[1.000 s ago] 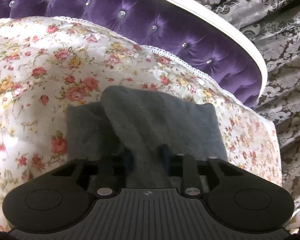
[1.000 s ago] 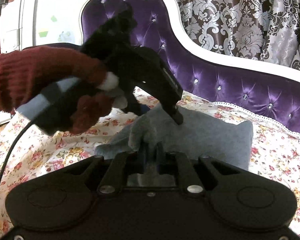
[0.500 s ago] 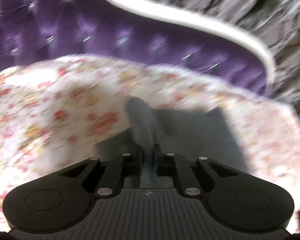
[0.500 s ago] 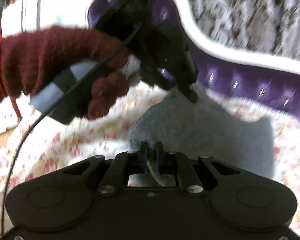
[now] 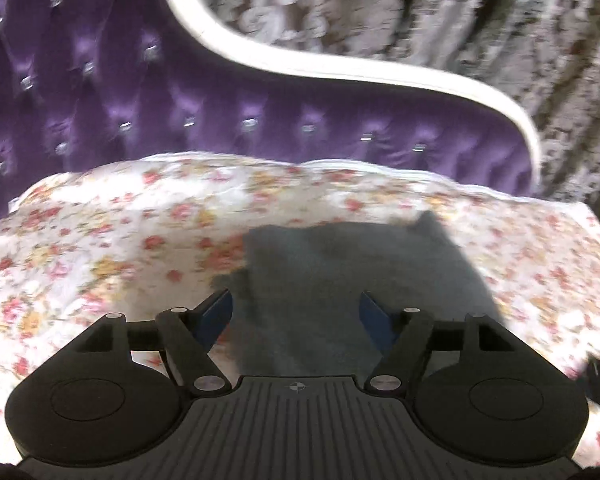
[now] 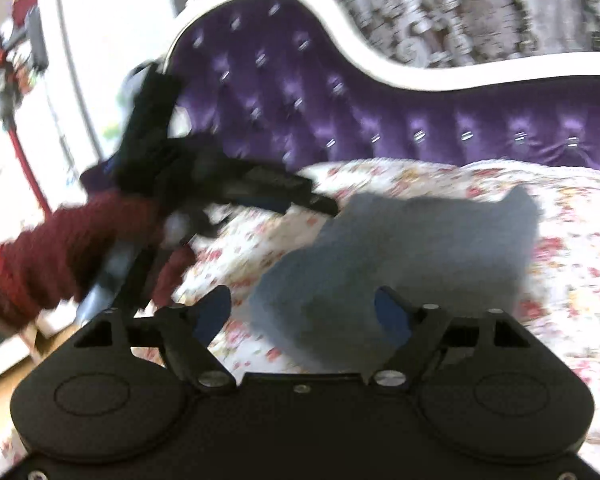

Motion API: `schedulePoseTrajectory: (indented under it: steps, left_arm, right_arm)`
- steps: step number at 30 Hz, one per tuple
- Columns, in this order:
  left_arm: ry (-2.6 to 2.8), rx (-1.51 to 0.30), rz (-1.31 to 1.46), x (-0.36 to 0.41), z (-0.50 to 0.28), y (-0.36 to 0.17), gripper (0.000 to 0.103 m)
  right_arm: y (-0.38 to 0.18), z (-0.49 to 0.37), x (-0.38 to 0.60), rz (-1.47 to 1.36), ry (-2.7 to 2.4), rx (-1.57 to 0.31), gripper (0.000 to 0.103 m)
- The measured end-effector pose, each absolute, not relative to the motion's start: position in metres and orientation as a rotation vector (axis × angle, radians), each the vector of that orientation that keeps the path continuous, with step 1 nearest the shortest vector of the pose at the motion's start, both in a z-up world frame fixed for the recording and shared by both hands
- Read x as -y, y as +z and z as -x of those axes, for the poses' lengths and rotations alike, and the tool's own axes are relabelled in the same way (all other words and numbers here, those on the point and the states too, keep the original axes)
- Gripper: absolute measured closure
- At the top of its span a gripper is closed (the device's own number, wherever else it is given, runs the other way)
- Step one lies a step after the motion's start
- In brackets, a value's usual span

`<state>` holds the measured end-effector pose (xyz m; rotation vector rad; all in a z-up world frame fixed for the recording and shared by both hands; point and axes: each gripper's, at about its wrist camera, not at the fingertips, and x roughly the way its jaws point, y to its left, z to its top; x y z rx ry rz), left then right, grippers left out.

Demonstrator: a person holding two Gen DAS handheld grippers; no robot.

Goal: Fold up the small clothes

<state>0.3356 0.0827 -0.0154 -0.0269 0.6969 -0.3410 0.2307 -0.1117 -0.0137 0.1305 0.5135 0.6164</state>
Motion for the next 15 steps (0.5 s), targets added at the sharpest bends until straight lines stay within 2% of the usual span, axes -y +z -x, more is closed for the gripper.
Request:
schedulePoseTrajectory:
  steps: [3,7,10,15]
  left_arm:
    - [-0.37,-0.695,-0.017,-0.068,-0.326,-0.029,0.034]
    - [-0.317,-0.796,-0.114,-0.065,-0.323,-0.063,0.031]
    - [-0.322,-0.817,0.035,-0.09,-0.318,-0.074,0.029]
    - [-0.309,-0.788,0.014,-0.093,-0.308,-0.077,0.028]
  right_arm:
    - [-0.012,-0.236,0.129,-0.13,0.554,-0.503,0.022]
    - [-0.015,-0.245,0.153,-0.185,0.503,-0.521,0.022]
    - [-0.014,-0.255,0.163,-0.183,0.484,-0.523,0.022]
    - [-0.013,-0.289,0.176,-0.252,0.495,-0.53,0.021]
